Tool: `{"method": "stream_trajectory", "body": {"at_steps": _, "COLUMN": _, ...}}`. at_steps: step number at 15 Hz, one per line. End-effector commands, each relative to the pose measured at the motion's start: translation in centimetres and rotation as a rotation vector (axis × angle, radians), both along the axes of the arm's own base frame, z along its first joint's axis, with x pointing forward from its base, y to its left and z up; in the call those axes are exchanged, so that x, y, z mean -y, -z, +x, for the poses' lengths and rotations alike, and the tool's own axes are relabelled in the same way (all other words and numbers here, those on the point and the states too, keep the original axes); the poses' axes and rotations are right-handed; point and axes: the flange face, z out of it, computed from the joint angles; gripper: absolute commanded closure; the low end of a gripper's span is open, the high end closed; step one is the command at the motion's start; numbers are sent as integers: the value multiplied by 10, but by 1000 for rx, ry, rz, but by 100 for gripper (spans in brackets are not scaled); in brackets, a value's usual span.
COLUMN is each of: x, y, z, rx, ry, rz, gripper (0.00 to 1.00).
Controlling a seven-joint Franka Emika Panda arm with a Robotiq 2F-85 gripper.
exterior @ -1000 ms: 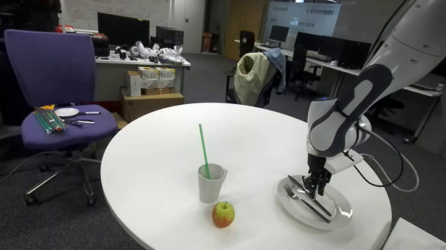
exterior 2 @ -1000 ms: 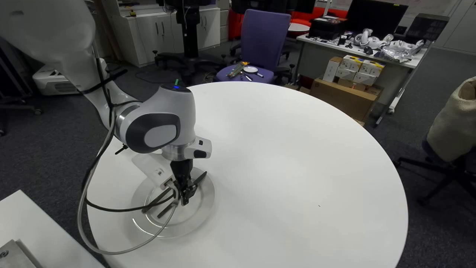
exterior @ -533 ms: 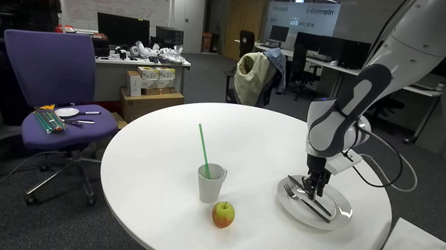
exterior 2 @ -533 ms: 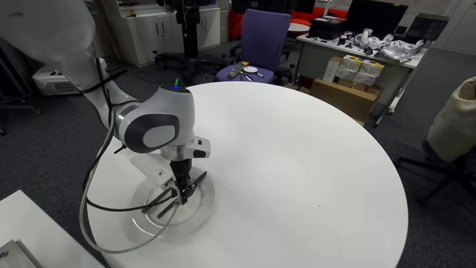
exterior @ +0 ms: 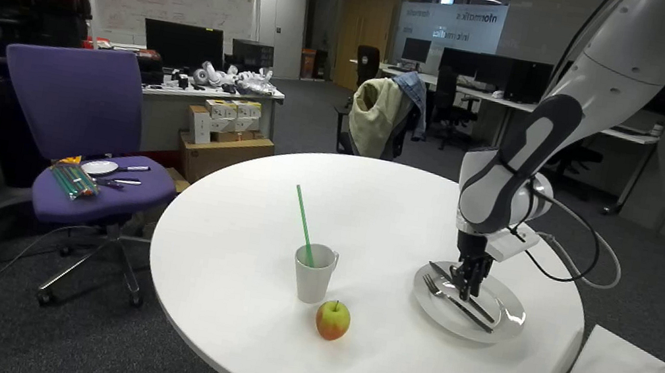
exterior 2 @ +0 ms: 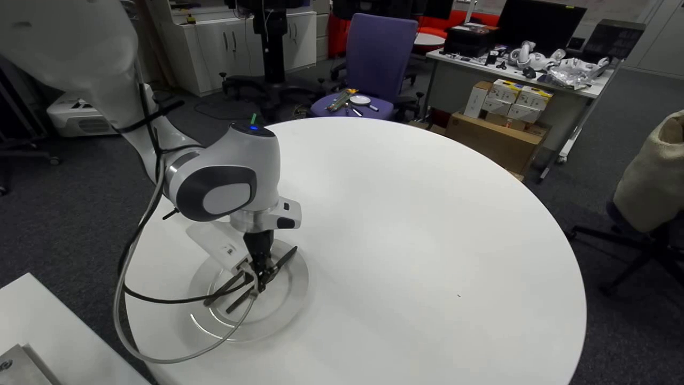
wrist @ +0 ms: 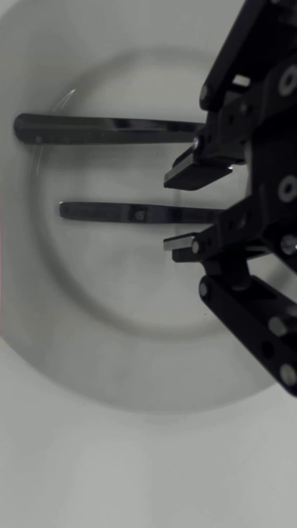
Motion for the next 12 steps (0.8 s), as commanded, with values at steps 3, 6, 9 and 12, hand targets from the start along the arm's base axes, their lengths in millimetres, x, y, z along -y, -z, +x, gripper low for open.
{"method": "stream_trajectory", "body": {"at_steps": 3, "x": 2, "y": -8, "z": -7, "rx": 15, "ry": -3, "rz": 13, "gripper": 100}}
{"method": "stream_trajectory", "body": {"at_steps": 6, "x": 3, "y": -9, "z": -7, "rx": 18, "ry": -3, "rz": 12, "gripper": 98}}
{"method": "stream_trajectory", "body": {"at_steps": 9, "x": 3, "y": -9, "z": -7, "rx": 18, "ry": -2, "rz": 12, "gripper": 98}}
{"method": "stream_trajectory", "body": {"at_steps": 12, "x": 4, "y": -12, "z": -5, "rx": 39, "ry": 8, "rz": 4, "gripper": 98}}
